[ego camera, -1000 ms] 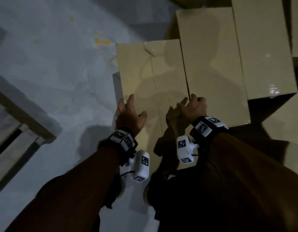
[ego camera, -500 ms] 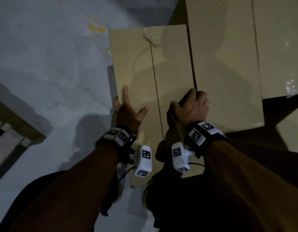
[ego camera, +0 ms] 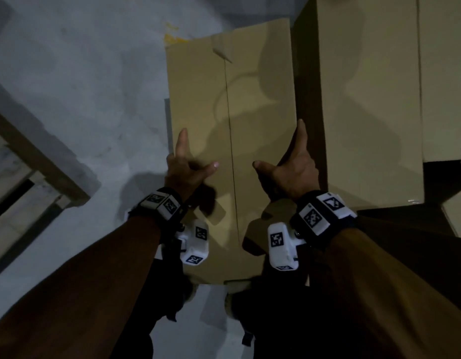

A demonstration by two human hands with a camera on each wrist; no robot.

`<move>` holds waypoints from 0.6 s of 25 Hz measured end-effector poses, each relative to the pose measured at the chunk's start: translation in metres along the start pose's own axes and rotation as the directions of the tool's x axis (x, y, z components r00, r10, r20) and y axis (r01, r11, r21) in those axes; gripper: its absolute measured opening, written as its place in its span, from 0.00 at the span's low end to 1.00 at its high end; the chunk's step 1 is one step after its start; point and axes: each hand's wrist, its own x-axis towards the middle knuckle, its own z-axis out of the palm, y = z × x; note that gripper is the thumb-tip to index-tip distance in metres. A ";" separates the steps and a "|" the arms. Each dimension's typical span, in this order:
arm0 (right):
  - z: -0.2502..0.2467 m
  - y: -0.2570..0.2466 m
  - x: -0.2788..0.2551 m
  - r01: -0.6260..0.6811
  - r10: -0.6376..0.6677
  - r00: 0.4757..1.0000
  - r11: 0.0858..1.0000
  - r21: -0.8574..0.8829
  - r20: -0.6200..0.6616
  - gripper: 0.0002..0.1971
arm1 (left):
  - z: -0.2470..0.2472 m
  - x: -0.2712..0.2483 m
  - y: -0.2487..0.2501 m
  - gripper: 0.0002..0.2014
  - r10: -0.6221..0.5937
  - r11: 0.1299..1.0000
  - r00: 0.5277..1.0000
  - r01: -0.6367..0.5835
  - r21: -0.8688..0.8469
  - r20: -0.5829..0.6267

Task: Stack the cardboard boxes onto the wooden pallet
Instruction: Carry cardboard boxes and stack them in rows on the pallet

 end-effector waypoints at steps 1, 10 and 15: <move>-0.004 -0.003 -0.001 0.011 -0.011 1.000 1.000 0.003 -0.005 0.62 | -0.002 -0.003 0.006 0.56 -0.002 1.000 1.000 0.002 -0.004 -0.022; -0.090 -0.094 -0.105 0.244 -0.229 0.965 0.962 0.122 -0.126 0.60 | -0.106 -0.115 0.118 0.54 0.108 0.994 0.980 -0.102 0.044 -0.165; -0.157 -0.187 -0.211 0.345 -0.319 0.935 0.920 0.186 -0.152 0.57 | -0.208 -0.233 0.203 0.54 0.154 0.985 0.955 -0.127 0.119 -0.253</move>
